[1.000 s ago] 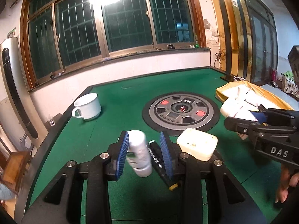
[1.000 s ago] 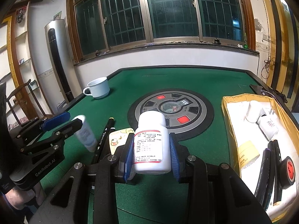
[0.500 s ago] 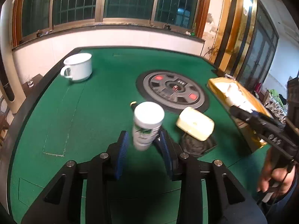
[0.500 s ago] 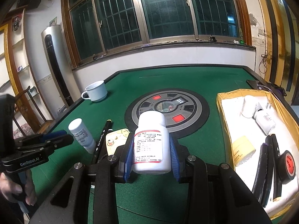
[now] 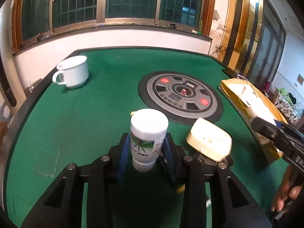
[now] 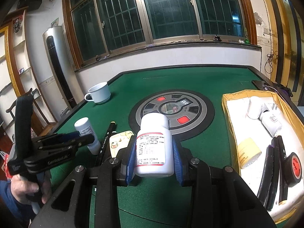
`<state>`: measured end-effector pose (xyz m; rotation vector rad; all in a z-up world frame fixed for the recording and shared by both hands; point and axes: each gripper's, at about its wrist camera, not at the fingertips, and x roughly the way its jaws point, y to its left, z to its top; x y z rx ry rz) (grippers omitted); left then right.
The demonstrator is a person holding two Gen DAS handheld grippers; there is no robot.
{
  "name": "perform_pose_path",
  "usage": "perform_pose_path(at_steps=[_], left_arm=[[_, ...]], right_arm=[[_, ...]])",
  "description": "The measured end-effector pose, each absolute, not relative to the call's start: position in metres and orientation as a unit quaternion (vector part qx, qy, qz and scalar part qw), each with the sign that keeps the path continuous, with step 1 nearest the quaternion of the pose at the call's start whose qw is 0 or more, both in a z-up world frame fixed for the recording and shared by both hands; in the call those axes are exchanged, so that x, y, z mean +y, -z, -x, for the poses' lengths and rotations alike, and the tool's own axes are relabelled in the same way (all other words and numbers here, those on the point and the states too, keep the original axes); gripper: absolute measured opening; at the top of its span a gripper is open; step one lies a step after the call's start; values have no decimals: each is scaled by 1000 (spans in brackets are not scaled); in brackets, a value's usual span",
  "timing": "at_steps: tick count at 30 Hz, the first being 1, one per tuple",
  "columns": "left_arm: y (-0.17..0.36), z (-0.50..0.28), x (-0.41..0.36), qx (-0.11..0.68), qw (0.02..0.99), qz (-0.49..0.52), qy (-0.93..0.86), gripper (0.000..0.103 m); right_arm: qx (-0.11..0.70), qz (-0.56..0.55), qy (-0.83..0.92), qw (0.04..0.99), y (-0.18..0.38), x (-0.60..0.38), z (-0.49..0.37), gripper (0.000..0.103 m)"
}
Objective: Organize rigid objects
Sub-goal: 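Lift the green-labeled bottle with the left tool while the right tool lifts the red-labeled bottle, then lower both bottles into the yellow-lined tray and open both tools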
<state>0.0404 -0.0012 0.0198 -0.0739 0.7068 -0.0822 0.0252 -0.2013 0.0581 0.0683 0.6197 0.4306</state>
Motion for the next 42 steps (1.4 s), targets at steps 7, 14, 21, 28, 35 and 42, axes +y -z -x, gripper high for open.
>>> perform_pose_path(at_steps=[7, 14, 21, 28, 35, 42], left_arm=[[-18, -49, 12, 342, 937, 62, 36, 32], [-37, -37, 14, 318, 943, 82, 44, 32], [-68, -29, -14, 309, 941, 89, 103, 32], [-85, -35, -58, 320, 929, 92, 161, 32], [-90, -43, -127, 351, 901, 89, 241, 32], [-85, -47, -211, 386, 864, 74, 313, 32]], right_arm=[[305, -35, -207, 929, -57, -202, -25, 31], [304, -36, -208, 929, -58, -202, -24, 31], [296, -42, -203, 932, -63, -207, -22, 31], [285, -83, -184, 937, -70, -238, -22, 31], [287, -117, -134, 941, -81, -303, -14, 31], [329, -116, -52, 936, -87, -379, -35, 31]])
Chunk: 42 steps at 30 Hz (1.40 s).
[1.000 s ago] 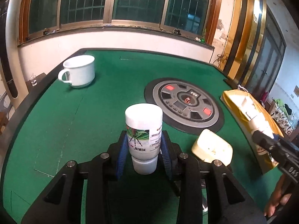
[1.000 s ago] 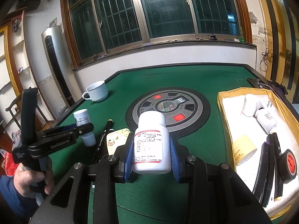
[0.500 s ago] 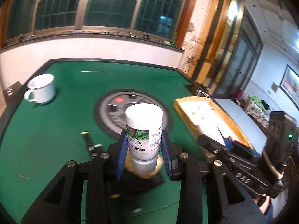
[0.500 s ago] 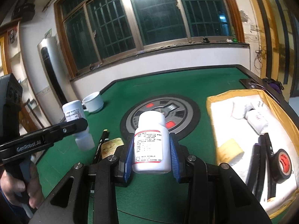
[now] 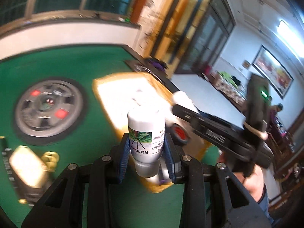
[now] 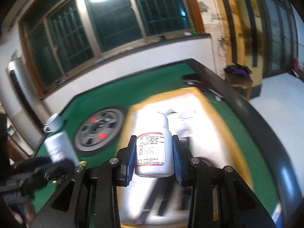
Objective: Organize rigid objects
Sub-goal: 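Lower both bottles into the yellow-lined tray and open both tools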
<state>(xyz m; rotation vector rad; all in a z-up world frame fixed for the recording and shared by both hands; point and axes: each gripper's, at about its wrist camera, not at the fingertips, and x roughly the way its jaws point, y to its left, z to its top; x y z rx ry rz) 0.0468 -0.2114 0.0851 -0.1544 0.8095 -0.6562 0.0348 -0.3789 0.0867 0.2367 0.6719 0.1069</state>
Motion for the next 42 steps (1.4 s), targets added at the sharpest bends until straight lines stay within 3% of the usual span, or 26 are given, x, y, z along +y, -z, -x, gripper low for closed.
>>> perform_pose_path(at_steps=[16, 33, 35, 37, 42], left_arm=[[-45, -69, -268, 475, 817, 75, 317, 32], [-35, -76, -268, 490, 809, 77, 315, 32], [-35, -77, -270, 493, 807, 76, 316, 32], [-37, -76, -270, 492, 806, 78, 321, 33], [-49, -69, -266, 470, 817, 70, 326, 39]], right_arm=[[423, -87, -37, 901, -65, -423, -83, 31], [431, -80, -21, 899, -54, -424, -89, 32], [430, -84, -24, 899, -55, -424, -88, 43], [426, -77, -26, 901, -57, -422, -86, 48], [419, -78, -21, 904, -60, -418, -78, 48]])
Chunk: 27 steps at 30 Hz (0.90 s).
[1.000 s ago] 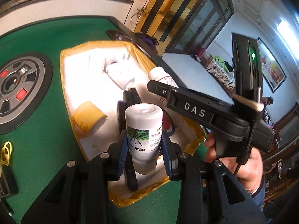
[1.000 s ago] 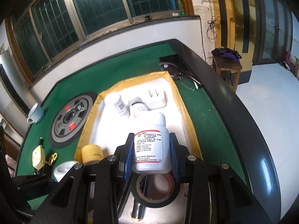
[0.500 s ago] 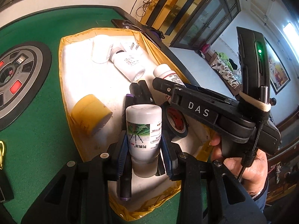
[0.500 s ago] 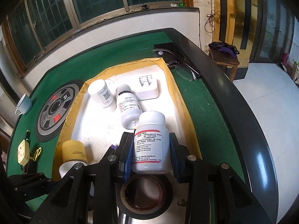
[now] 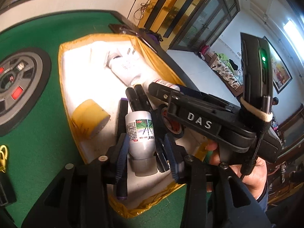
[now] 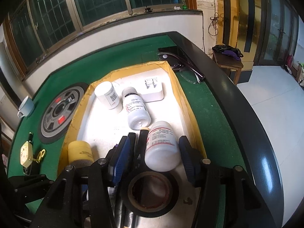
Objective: Organize rigid objects
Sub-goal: 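Lower both bottles into the yellow-lined tray and open both tools, then move both tools back over the remaining objects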
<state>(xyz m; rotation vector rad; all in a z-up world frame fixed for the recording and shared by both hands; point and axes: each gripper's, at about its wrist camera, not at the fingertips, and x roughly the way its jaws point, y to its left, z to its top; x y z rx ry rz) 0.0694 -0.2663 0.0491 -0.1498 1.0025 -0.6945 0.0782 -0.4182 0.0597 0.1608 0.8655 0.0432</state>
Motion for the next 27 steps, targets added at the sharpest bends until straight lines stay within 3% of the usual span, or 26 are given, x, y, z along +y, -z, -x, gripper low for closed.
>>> perform_pose_path(at_steps=[12, 27], left_arm=[[-72, -39, -221, 407, 861, 48, 303, 39], [-76, 0, -118, 370, 889, 82, 255, 39]], right_arm=[[364, -128, -56, 921, -81, -397, -33, 48], [357, -87, -133, 921, -88, -292, -4, 48]])
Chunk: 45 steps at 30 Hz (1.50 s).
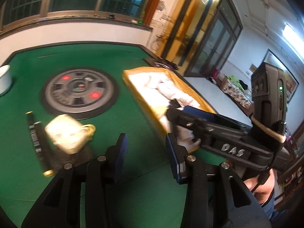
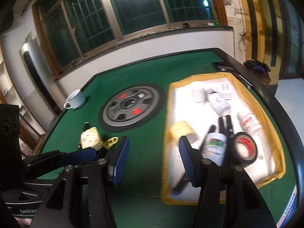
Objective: Organize rigid objects
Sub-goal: 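Move both tools back over the remaining objects, then grasp the cream plug-shaped box with the right tool while the left tool grasps a black marker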
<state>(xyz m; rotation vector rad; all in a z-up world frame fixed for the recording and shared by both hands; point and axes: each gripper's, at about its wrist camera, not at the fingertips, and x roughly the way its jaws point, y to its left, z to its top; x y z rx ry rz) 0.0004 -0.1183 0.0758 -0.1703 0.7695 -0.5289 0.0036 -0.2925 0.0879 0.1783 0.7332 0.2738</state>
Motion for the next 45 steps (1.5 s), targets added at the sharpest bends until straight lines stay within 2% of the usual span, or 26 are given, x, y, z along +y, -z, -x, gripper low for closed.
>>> perform_pose_path(at_steps=[12, 17, 18, 19, 20, 28, 30, 31, 38, 45], left_arm=[[-28, -18, 30, 363, 910, 183, 84, 39], [-5, -29, 47, 372, 903, 207, 61, 39], [-1, -33, 47, 382, 895, 217, 73, 39], [1, -34, 46, 384, 893, 220, 80, 39], [0, -34, 44, 384, 894, 215, 79, 39], [7, -39, 48, 397, 888, 216, 79, 39], [7, -39, 48, 399, 888, 215, 79, 39], [8, -38, 48, 401, 888, 214, 79, 39], [10, -43, 42, 415, 878, 217, 99, 39], [6, -67, 19, 436, 878, 178, 88, 38]], right_arm=[[398, -42, -195, 896, -59, -211, -14, 48], [397, -12, -238, 887, -56, -175, -23, 49], [392, 1, -251, 885, -57, -165, -27, 50], [391, 15, -258, 883, -57, -158, -30, 58], [395, 40, -256, 881, -54, -148, -36, 62], [413, 111, -253, 868, -37, -105, -70, 61], [419, 122, -247, 865, -30, -103, -71, 49], [419, 109, -256, 864, -29, -106, -72, 44], [395, -26, -239, 886, -40, -169, -86, 44], [377, -69, -220, 897, -48, -192, -92, 44]])
